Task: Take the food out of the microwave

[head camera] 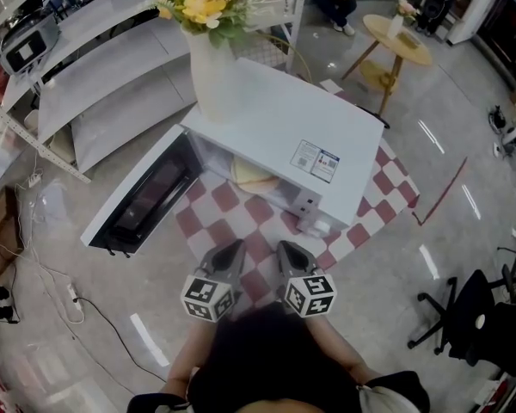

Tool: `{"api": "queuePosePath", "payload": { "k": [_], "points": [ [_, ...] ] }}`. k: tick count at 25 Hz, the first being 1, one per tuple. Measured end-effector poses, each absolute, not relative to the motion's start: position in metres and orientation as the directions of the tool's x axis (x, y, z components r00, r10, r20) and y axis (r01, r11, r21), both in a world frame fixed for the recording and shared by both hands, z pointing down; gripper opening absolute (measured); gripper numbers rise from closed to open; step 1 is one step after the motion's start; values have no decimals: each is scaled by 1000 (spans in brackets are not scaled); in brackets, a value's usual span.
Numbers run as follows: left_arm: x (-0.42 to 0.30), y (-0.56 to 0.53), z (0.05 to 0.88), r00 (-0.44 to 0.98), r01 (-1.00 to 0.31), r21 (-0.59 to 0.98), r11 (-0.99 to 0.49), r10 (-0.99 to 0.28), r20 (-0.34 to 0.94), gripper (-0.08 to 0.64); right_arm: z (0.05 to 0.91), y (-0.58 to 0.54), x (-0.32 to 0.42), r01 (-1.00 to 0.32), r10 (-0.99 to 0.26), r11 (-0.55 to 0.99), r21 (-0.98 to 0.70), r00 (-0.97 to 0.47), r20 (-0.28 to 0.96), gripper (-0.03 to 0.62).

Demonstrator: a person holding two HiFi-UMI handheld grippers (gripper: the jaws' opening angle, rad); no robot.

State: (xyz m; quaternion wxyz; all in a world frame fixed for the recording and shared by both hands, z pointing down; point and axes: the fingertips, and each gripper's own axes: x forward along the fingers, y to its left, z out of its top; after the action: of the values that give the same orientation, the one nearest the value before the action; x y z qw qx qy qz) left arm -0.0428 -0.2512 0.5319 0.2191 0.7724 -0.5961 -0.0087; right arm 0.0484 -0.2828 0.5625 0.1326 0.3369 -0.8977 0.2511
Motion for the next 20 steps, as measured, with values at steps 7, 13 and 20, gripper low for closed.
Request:
{"api": "queuePosePath", "payload": {
  "k": [7,13,20],
  "points": [
    [-41,-256,528,300,-914,351,-206,-923,241,11,558,-288,48,-678,-551,639,-363,-733,399,0],
    [-40,-265,526,336,-904,353,-240,-911,241,11,556,-293,47,-699,-582,627,-343,-714,391,0],
    [-46,-280,528,364,-894,360,-267,-901,236,11,558,-301,46,-729,-617,603,-324,-684,390,0]
  ]
}}
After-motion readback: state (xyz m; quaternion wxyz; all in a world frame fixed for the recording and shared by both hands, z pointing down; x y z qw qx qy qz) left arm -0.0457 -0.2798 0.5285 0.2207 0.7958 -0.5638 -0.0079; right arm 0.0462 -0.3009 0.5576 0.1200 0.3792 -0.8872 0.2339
